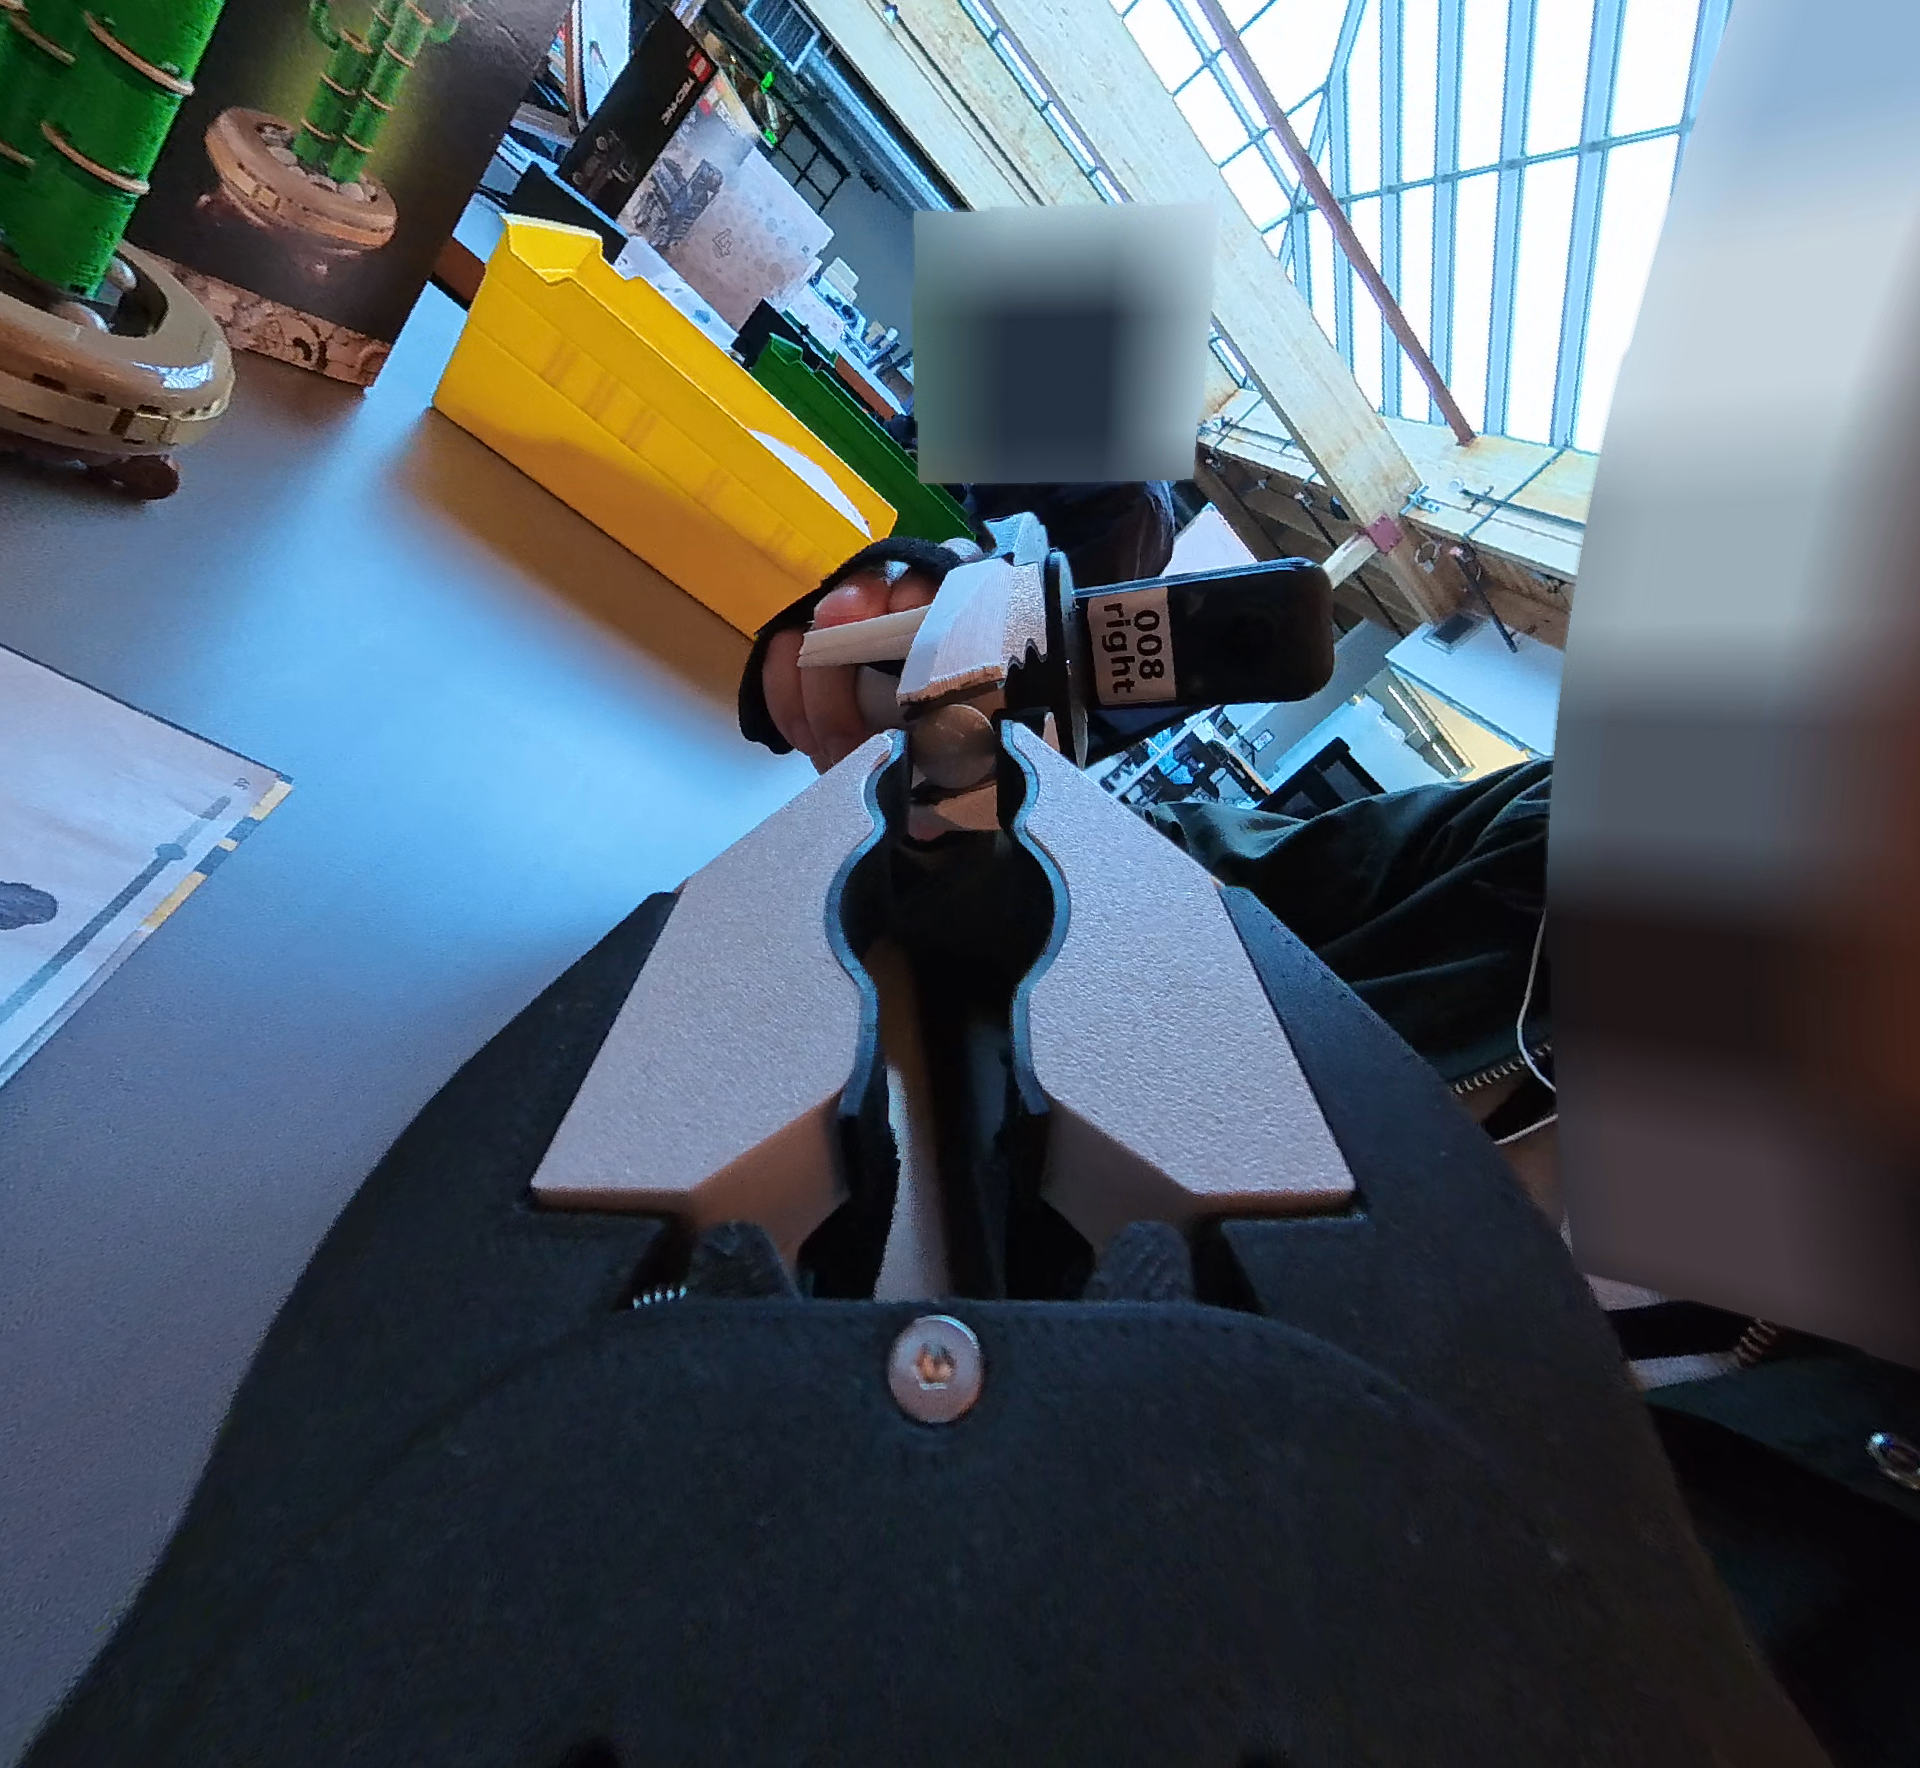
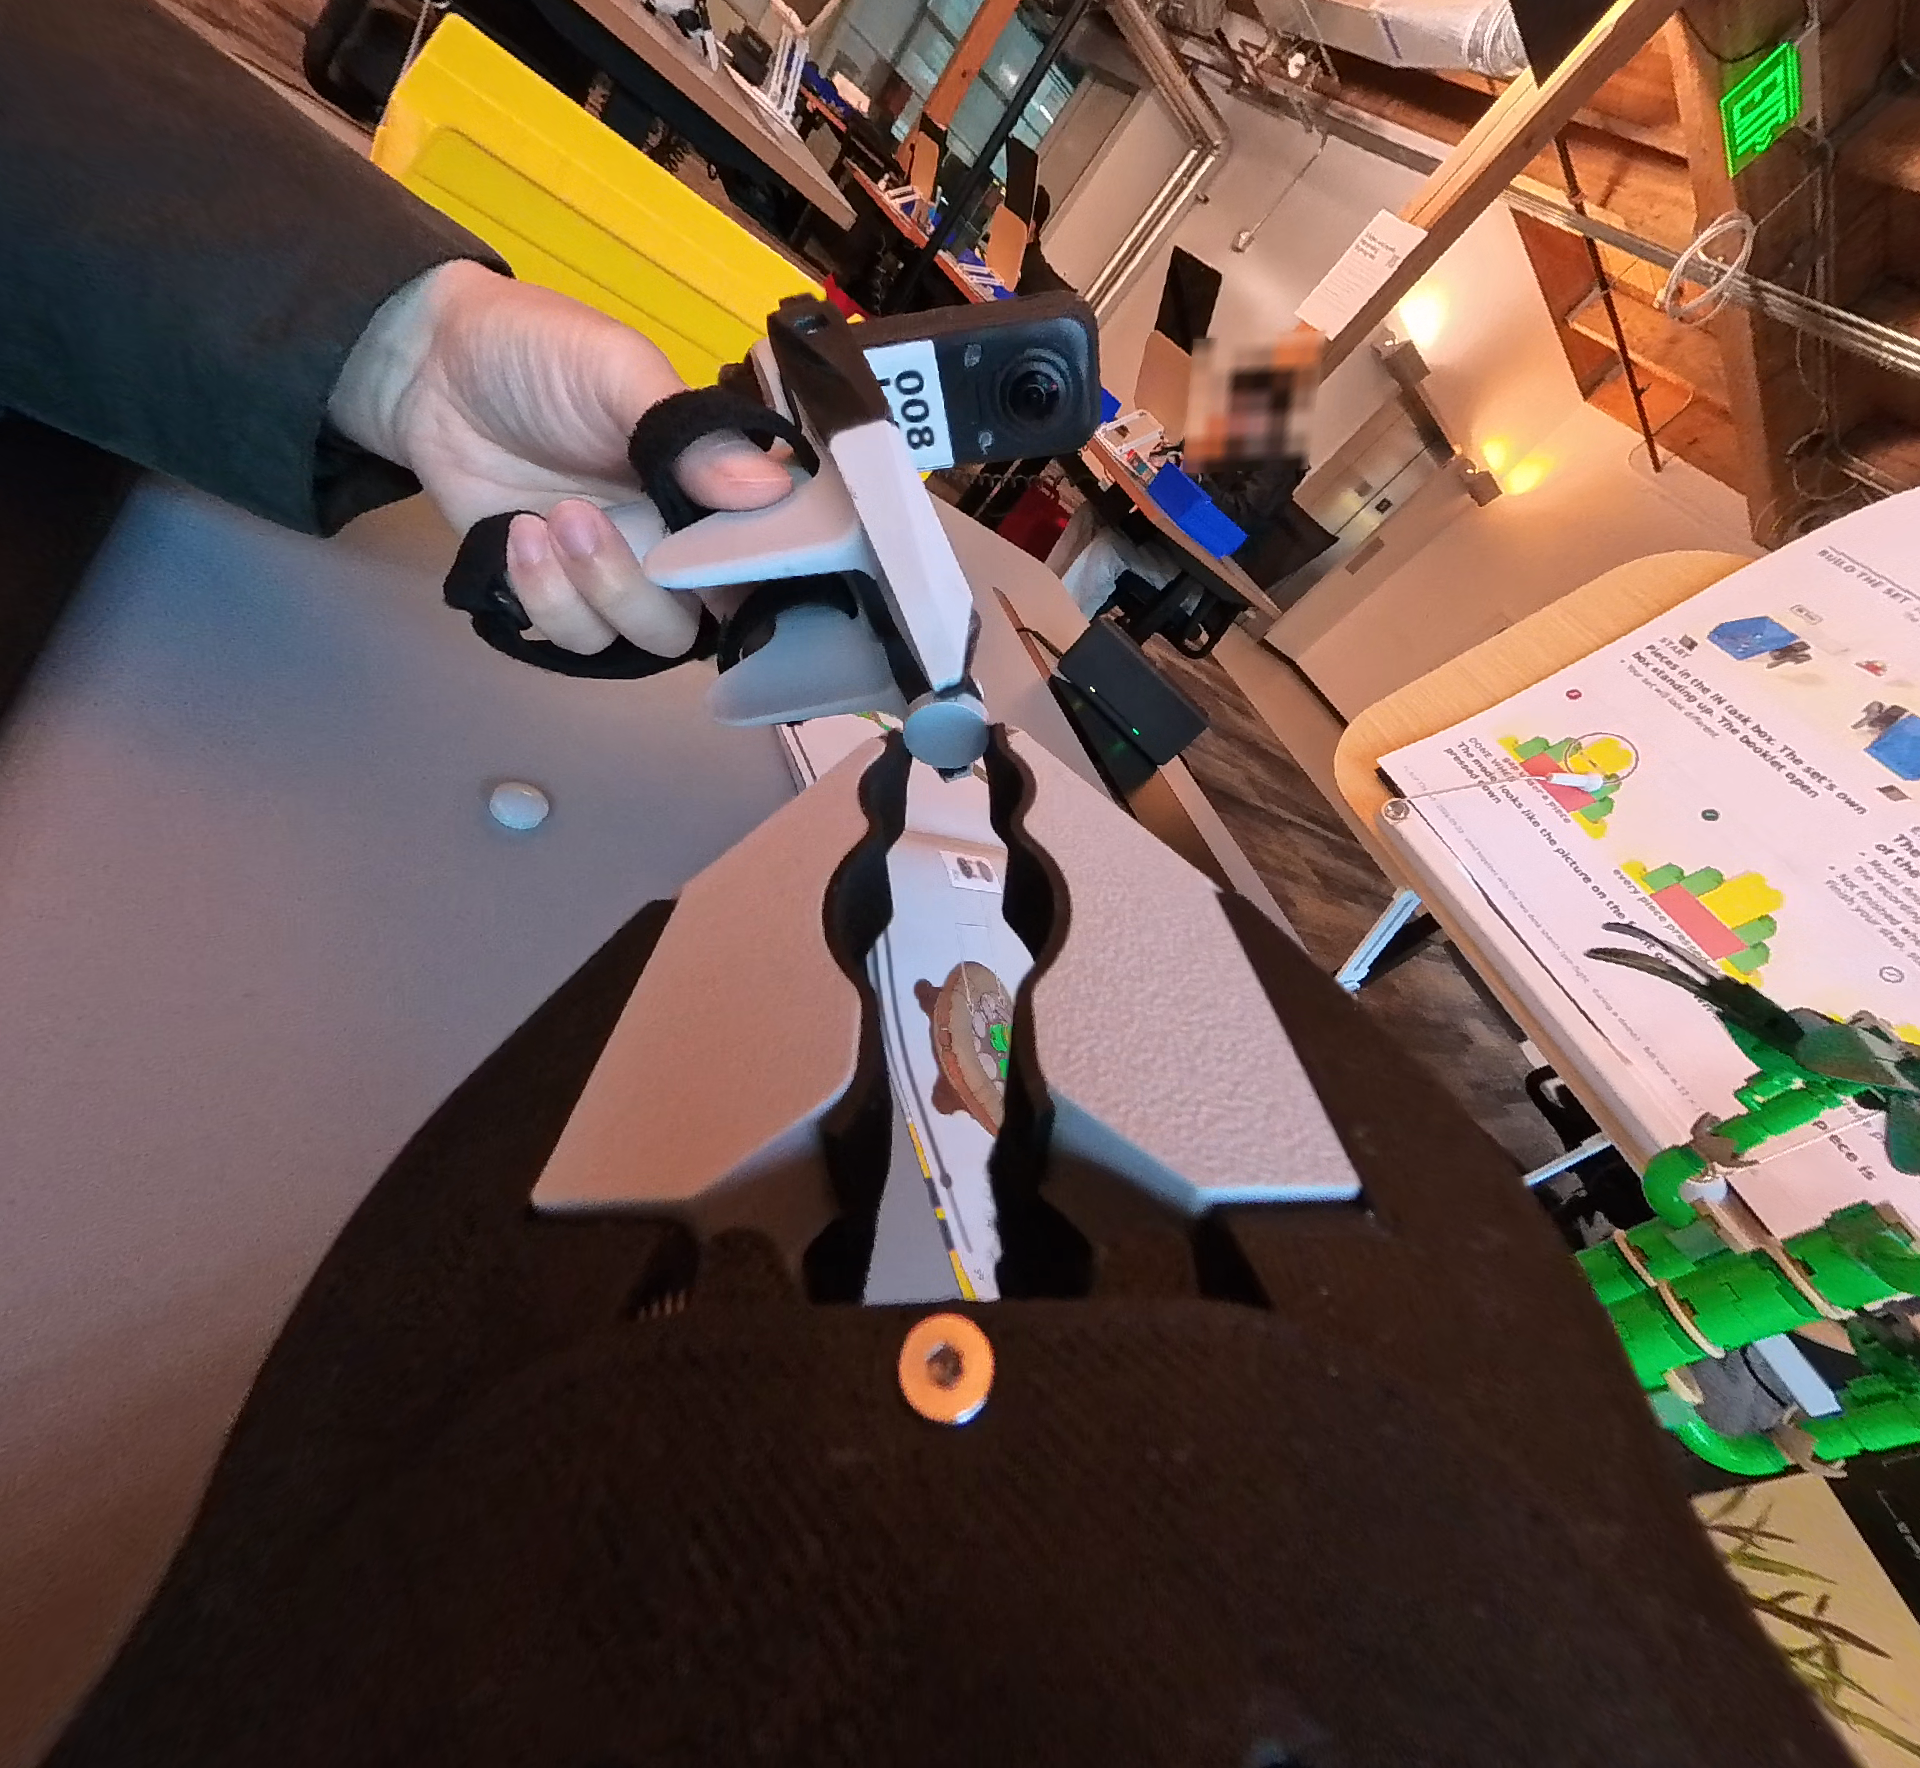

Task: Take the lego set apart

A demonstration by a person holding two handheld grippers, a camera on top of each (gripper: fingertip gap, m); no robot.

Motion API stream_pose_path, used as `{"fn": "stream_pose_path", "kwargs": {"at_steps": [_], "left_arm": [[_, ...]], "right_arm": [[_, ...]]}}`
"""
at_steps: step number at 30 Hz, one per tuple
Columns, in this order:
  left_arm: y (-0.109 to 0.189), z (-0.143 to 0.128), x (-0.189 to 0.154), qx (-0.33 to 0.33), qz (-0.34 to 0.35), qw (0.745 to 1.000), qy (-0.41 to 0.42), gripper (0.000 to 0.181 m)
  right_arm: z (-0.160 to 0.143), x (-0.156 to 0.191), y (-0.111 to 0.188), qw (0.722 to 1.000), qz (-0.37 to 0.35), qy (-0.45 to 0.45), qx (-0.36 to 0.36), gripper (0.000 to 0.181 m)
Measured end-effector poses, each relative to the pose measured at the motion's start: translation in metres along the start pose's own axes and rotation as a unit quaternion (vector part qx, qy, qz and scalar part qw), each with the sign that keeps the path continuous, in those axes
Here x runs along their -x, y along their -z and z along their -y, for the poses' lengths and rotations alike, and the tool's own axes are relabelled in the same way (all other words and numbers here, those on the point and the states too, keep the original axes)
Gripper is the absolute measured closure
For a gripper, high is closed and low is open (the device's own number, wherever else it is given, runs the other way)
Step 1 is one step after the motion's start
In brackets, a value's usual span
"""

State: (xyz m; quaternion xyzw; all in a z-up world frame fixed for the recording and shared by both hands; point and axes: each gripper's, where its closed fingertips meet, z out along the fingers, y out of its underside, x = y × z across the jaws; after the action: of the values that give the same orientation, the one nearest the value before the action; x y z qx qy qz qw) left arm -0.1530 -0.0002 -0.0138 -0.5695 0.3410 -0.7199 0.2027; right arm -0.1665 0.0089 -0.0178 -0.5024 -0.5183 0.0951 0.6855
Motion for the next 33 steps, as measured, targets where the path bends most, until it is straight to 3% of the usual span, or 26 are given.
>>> {"fn": "stream_pose_path", "kwargs": {"at_steps": [6,14,33], "left_arm": [[0.001,-0.003,0.000,0.011,-0.006,1.000,0.012,0.162],[0.000,-0.006,0.001,0.023,0.007,1.000,-0.003,0.168],[0.000,0.002,-0.001,-0.012,0.011,1.000,-0.026,0.168]], "right_arm": [[-0.003,0.003,-0.002,1.000,0.004,0.008,0.008,0.167],[-0.002,0.005,-0.002,1.000,0.006,0.013,0.004,0.167],[0.007,-0.004,0.001,0.999,-0.030,0.004,-0.012,0.165]]}}
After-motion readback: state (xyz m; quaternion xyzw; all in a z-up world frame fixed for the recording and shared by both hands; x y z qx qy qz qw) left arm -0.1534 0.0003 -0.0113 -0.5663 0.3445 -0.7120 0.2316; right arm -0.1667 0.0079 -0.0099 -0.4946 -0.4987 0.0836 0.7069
